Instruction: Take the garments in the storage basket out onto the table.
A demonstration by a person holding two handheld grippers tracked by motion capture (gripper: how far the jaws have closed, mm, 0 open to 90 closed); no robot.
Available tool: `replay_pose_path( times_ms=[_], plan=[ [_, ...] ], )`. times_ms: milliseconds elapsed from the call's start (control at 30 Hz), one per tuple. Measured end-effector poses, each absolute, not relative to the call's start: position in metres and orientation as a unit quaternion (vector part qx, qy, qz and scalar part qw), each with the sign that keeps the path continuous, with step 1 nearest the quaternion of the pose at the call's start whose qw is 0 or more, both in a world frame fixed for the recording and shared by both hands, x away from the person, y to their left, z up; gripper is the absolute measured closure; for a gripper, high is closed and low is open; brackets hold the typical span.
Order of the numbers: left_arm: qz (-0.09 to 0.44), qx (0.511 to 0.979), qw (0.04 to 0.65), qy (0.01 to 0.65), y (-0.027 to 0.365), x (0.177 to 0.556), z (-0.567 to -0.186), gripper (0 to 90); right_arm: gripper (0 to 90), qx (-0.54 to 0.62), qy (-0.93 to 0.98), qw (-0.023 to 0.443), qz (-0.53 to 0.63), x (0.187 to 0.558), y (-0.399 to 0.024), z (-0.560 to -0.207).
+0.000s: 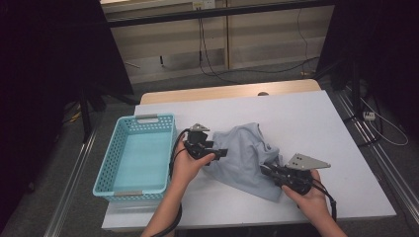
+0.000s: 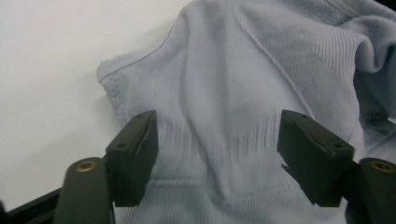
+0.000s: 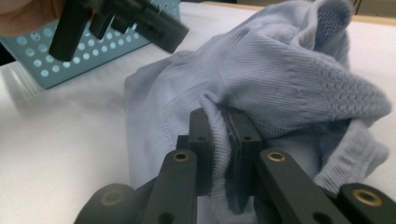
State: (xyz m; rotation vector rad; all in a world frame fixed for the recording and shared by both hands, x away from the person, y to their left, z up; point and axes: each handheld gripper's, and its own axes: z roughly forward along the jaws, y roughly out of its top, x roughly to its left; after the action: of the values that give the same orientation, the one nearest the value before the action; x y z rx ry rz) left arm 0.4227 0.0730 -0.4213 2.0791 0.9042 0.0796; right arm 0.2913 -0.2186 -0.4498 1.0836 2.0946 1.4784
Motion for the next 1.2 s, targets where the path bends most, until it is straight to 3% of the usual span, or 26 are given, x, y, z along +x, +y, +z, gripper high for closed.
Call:
replay_pose_path(
  times_ms=[767,1200],
  plan=[
    [0.036,0.833,0.443,0.328,0.043,0.427,-0.419,21.4,81.8,0.351,0.783,0.161,0.487,0.280,-0.197,-0.462],
    [0.043,0.842,0.432,0.320,0.029,0.426,-0.437,34.2,80.8,0.356,0.783,0.158,0.486,0.281,-0.197,-0.462]
  ],
)
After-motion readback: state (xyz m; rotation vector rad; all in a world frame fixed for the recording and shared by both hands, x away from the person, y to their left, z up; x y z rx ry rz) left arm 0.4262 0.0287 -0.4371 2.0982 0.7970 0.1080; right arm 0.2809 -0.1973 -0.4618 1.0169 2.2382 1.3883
